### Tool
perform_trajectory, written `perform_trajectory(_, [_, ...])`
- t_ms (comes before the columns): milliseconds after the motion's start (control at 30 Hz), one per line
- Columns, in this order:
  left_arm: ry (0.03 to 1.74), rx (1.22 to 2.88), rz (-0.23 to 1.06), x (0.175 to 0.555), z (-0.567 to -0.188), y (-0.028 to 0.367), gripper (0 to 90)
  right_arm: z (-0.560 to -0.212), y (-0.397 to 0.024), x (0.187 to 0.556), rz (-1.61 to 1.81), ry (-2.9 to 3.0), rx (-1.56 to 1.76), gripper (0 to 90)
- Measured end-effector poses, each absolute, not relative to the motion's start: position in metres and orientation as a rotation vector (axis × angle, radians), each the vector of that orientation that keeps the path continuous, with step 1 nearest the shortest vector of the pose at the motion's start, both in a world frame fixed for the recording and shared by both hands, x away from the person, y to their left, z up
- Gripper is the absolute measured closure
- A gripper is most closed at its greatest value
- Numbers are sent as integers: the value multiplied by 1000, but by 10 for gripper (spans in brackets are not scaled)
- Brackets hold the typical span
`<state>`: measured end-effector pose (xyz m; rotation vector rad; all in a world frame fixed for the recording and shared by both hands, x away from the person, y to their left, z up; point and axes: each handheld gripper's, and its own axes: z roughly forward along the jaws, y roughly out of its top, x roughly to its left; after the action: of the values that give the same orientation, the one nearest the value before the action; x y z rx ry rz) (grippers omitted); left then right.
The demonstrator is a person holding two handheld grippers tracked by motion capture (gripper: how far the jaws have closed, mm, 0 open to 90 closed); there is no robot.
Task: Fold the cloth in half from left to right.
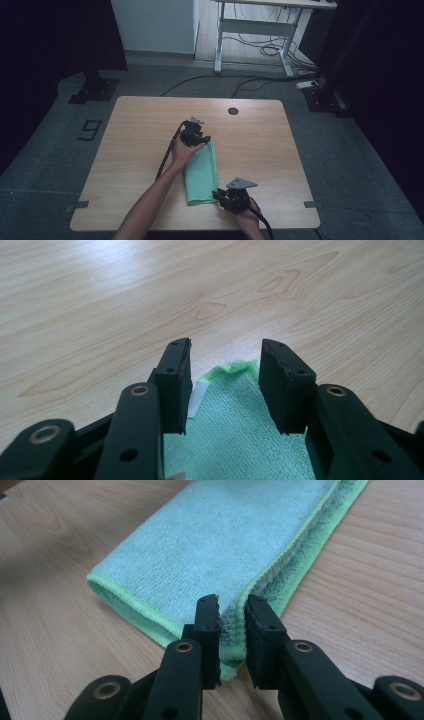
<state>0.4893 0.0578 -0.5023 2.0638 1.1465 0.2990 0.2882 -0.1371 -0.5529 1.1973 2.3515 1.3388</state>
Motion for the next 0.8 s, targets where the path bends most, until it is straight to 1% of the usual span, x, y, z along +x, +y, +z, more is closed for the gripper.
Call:
perform_trajectory(133, [1151,2072,304,488,-502,61,553,-553,-138,288,1310,2359,1206,730])
perform_trajectory(267, [1149,2073,313,483,-500,68,542,-552,-141,287,1270,2350,1229,630])
perform_trajectory(400, [1140,2076,312,477,-501,74,533,-549,-145,286,1262,2327,1236,560])
perform_trajectory(600, [1138,2068,324,465,-501,89,529,-536,-153,291,1334,2285,1227,485])
perform_trajectory(767, [1148,2092,316,458,-506,100,525,-532,-149,299,1363,2283,1176,431])
perform_trajectory(800, [1149,2092,315,457,-507,101,526,-532,-145,302,1366,2296,1169,399])
